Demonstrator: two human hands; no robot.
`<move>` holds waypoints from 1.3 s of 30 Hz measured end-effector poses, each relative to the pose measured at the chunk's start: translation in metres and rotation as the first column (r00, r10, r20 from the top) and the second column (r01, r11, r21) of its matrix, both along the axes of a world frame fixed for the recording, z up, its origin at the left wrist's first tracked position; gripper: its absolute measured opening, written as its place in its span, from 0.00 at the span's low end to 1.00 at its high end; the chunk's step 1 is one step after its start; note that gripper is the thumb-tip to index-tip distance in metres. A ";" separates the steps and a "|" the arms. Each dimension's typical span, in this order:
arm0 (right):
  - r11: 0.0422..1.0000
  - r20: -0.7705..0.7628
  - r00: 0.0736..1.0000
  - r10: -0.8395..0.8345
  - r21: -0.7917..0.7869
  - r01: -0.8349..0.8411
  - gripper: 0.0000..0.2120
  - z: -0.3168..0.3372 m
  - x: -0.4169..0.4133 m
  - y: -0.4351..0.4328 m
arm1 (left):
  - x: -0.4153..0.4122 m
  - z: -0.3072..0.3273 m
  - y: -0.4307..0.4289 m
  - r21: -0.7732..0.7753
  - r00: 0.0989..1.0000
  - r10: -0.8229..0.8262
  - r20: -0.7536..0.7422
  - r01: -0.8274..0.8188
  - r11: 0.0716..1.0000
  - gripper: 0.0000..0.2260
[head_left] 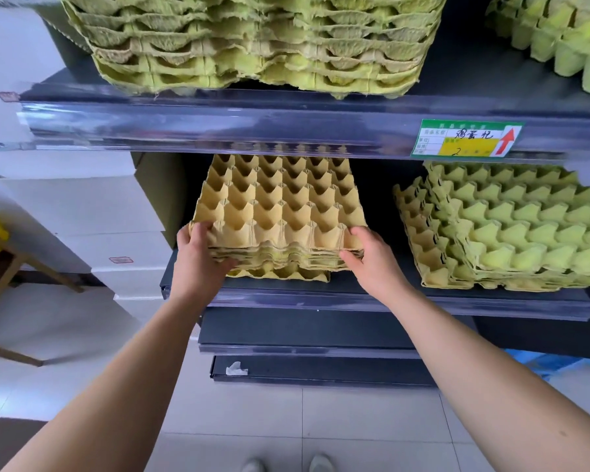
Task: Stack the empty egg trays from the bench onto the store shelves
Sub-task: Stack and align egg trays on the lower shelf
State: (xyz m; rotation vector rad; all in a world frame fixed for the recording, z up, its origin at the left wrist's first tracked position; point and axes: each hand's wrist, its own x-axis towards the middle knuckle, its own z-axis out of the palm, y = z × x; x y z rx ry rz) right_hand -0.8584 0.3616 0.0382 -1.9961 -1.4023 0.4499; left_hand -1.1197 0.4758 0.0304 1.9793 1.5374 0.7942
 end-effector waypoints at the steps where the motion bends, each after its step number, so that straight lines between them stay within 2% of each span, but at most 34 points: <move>1: 1.000 -0.006 1.000 -0.001 0.009 0.001 0.19 0.000 -0.004 0.001 | -0.004 0.002 0.004 0.004 1.000 -0.009 0.003 0.009 1.000 0.33; 14: 0.995 -0.011 0.997 -0.072 0.072 0.073 0.17 -0.029 -0.046 0.013 | -0.030 -0.031 0.029 -0.073 1.000 -0.031 0.001 0.031 0.997 0.33; 20: 0.996 -0.011 0.996 -0.086 0.011 0.086 0.16 -0.026 -0.048 0.014 | -0.031 -0.036 0.033 -0.089 0.994 -0.106 -0.026 0.104 0.991 0.34; 23: 0.996 -0.003 0.996 -0.088 -0.036 0.088 0.18 -0.023 -0.048 0.014 | -0.035 -0.034 0.030 -0.113 0.992 -0.126 0.008 0.127 0.986 0.41; 27: 0.995 -0.006 0.997 -0.073 -0.067 0.073 0.21 -0.022 -0.045 0.010 | -0.038 -0.029 0.029 -0.139 0.983 -0.107 0.152 0.128 0.982 0.56; 29: 0.995 -0.011 0.997 -0.071 -0.067 0.070 0.21 -0.022 -0.045 0.008 | -0.039 -0.027 0.031 -0.198 0.977 -0.087 0.194 0.126 0.972 0.58; 33: 0.993 -0.021 0.994 -0.106 -0.058 0.105 0.20 -0.019 -0.041 0.010 | -0.038 -0.027 0.036 -0.285 0.972 -0.068 0.225 0.133 0.949 0.57; 39: 0.982 -0.046 0.987 -0.157 -0.113 0.151 0.20 -0.013 -0.022 0.002 | -0.024 -0.022 0.016 -0.281 0.978 -0.107 0.182 0.156 0.947 0.50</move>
